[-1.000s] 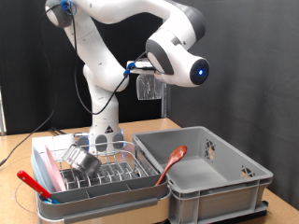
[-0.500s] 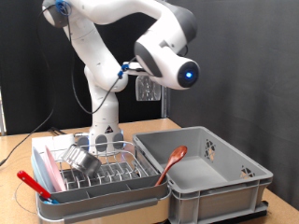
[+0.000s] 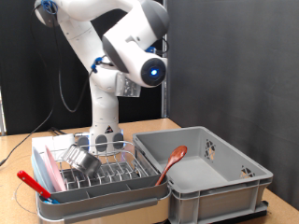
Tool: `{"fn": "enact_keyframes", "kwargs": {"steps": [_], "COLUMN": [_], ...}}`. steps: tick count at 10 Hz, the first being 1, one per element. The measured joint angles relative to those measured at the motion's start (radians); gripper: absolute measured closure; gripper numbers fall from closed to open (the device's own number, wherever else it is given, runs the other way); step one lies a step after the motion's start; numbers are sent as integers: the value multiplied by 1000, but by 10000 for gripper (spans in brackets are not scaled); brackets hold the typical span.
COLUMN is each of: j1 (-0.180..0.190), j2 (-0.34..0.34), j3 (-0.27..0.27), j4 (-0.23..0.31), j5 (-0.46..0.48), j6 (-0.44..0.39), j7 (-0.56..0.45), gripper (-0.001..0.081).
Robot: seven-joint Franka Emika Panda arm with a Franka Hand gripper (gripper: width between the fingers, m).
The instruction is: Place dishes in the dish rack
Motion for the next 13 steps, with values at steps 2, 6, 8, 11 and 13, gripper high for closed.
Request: {"fn": "enact_keyframes", "kwargs": {"steps": [2,6,8,11,13], "j1": [-33,-83,-95,-96,-96], "j2": [13,82,110,133,134], "j3": [-7,-12,-26,-39,-46], "j4": [8,7,-3,-33,-56], "j5": [-64,-179,-199,-215,-239], "j6": [-40,-108,-114,-116,-101], "j7": [-11,-82,-92,-92,-93], "gripper": [706,706,706,706,706]}}
